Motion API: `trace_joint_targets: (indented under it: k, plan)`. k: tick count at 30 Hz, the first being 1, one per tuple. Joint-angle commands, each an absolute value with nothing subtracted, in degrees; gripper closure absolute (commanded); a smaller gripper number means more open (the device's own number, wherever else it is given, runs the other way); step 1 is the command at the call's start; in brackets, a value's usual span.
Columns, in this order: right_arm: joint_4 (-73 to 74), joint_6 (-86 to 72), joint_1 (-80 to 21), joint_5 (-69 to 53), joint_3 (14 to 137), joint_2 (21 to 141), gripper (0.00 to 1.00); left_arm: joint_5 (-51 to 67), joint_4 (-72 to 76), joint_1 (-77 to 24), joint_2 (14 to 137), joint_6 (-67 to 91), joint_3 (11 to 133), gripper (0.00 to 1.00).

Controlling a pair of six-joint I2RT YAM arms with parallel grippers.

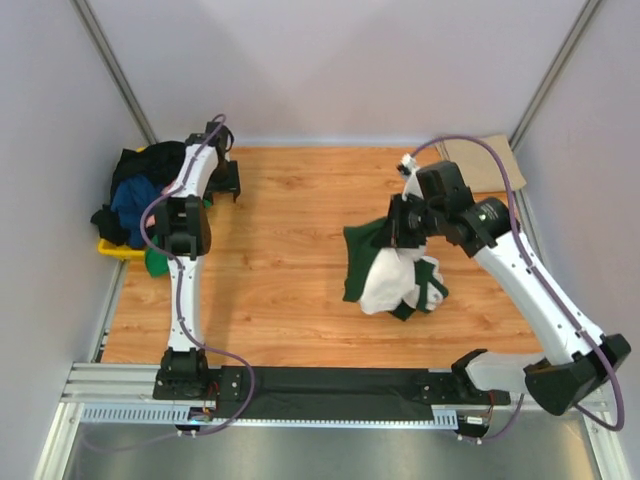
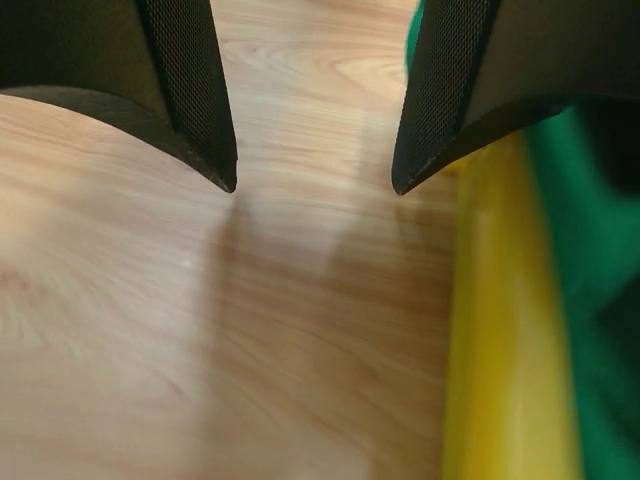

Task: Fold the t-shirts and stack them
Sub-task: Move the tshirt to the center of the board, then flatten the tshirt out

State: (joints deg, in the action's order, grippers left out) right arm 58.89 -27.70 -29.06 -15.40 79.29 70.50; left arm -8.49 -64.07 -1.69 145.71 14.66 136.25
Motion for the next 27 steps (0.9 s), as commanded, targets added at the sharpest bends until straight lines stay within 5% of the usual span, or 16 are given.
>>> trace_joint_targets:
  k: [1,6,11,17,27]
  plan:
    - [52.03,-24.35,-30.50,-24.77,96.97,72.50,1.00,-9.43,-67.50,6.14,141.43,17.40,144.14,0.28]
    - [54.75,-21.27,-27.87,-14.78,100.13,71.11,0.99,-1.77,-64.34,4.84,127.31,19.16,133.37,0.28]
    - [55.45,-25.47,-12.53,-5.47,69.00,60.92,0.02,1.84,-59.25,2.02,107.64,20.47,117.63,0.26]
    - [49.60,-33.30,-6.14,-10.44,51.69,55.03,0.00,4.66,-50.54,1.32,86.61,22.24,88.89,0.26]
    - [46.50,-41.04,-34.00,3.50,58.36,72.03,0.02,5.10,-44.04,-4.04,71.81,19.08,62.15,0.27]
